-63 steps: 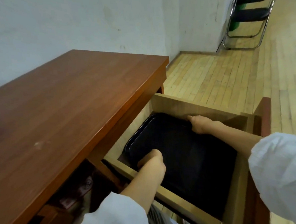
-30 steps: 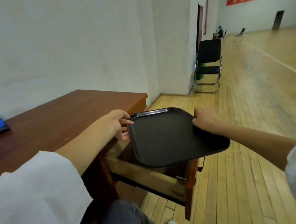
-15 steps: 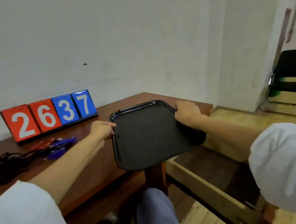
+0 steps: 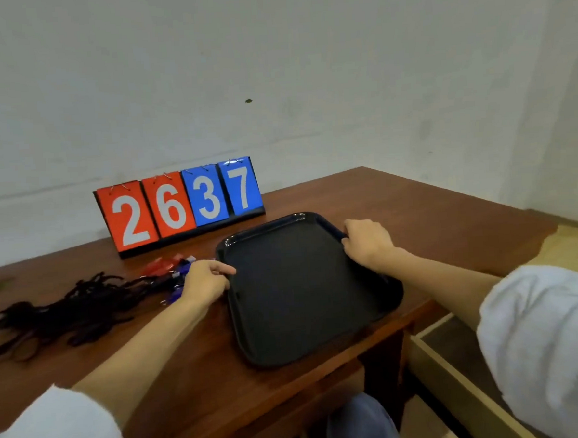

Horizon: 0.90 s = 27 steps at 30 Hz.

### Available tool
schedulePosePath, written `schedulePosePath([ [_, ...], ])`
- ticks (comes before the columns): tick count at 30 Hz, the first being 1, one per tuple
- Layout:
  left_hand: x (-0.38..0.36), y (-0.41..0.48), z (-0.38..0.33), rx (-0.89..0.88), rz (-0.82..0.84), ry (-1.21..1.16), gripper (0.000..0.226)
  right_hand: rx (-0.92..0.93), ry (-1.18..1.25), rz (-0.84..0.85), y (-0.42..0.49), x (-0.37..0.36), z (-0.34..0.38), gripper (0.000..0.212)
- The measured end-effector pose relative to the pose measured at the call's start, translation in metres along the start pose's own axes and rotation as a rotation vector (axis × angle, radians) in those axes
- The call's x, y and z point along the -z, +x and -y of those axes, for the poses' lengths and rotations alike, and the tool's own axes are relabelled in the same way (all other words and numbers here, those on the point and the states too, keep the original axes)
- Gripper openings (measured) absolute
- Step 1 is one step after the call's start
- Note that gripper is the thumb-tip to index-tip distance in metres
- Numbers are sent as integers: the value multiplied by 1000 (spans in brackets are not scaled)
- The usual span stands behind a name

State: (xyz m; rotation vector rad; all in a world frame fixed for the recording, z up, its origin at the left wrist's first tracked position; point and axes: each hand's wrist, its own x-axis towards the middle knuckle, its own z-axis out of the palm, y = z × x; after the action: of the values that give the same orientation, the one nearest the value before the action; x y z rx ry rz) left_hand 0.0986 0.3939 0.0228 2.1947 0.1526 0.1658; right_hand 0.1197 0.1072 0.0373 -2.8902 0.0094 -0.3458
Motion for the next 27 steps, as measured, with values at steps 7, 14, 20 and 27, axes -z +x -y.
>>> schedulePosePath([
  [7,23,15,17,11,-17,58,23,57,15,24,21,-31,29,12],
  [14,37,19,27,-13,-20,128,20,50,-97,-22,29,-41,50,18],
  [20,71,17,36,-201,-128,254,11,114,-244,-92,33,-44,88,43],
  [27,102,22,56,-174,6,267,16,253,189,30,38,-68,168,16],
])
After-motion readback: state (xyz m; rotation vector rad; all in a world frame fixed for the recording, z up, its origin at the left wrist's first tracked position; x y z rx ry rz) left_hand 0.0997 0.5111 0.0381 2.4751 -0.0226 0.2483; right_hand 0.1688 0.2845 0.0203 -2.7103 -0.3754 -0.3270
